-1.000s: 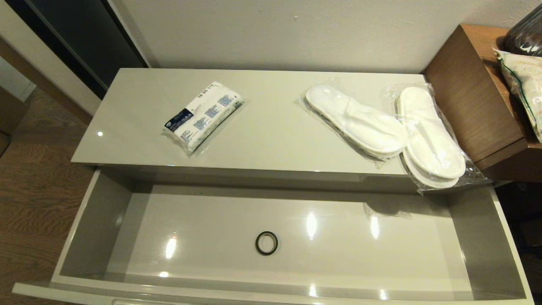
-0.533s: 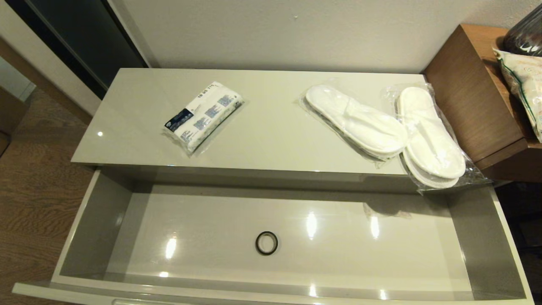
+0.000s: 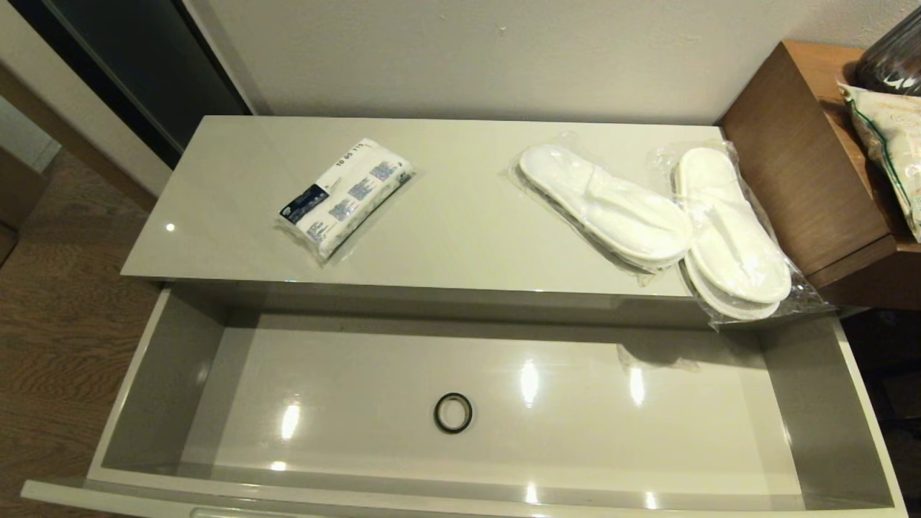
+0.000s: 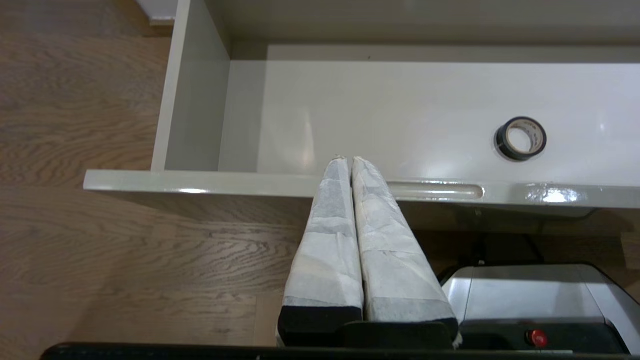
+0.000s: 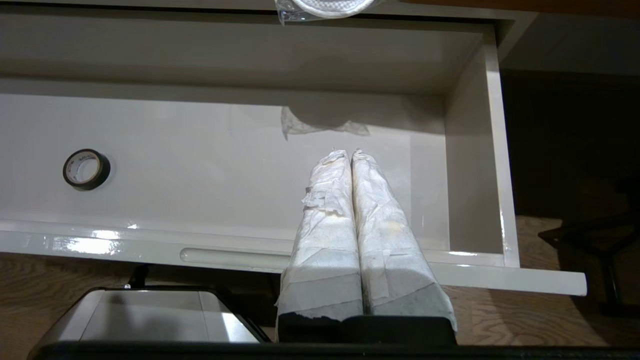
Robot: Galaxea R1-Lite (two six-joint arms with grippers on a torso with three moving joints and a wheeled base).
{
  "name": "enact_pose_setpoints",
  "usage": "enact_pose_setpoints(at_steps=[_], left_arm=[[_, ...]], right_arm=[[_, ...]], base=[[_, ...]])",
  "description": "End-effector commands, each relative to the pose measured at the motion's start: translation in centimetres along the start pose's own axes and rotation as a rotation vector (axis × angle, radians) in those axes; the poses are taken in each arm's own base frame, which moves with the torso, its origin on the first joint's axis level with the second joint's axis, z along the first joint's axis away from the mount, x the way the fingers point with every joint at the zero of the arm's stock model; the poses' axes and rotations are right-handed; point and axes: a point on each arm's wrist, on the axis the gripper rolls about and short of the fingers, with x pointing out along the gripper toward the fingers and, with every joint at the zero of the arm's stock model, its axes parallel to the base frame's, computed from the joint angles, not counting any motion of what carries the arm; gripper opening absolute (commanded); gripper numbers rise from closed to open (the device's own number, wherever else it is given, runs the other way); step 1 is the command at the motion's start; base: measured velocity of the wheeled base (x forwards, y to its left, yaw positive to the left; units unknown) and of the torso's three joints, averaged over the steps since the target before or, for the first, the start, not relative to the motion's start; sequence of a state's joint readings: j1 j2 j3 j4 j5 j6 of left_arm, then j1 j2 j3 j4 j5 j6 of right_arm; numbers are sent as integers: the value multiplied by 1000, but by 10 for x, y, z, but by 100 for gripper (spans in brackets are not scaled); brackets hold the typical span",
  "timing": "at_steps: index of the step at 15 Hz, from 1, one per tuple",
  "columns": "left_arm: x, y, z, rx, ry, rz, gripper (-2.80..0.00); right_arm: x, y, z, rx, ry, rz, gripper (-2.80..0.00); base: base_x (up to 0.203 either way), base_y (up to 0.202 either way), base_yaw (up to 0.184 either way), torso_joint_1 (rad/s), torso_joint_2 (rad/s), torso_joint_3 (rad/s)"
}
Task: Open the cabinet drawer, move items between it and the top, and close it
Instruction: Pick up the tissue on the table
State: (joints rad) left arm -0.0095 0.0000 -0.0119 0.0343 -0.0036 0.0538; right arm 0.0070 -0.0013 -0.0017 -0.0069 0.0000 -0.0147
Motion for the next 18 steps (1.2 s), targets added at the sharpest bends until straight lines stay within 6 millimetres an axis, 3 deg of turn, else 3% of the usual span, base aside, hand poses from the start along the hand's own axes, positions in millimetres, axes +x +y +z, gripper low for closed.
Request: enact_pose_setpoints(at_steps=[1, 18], left_arm=[[1, 0, 0, 0, -7, 0, -280], [1, 0, -1, 12, -7, -3, -280]], right_arm=[[0, 0, 0, -1, 1, 1, -280], [0, 0, 0, -12, -1, 5, -280]], base=[[0, 0, 0, 0, 0, 0], [0, 0, 0, 0, 0, 0]])
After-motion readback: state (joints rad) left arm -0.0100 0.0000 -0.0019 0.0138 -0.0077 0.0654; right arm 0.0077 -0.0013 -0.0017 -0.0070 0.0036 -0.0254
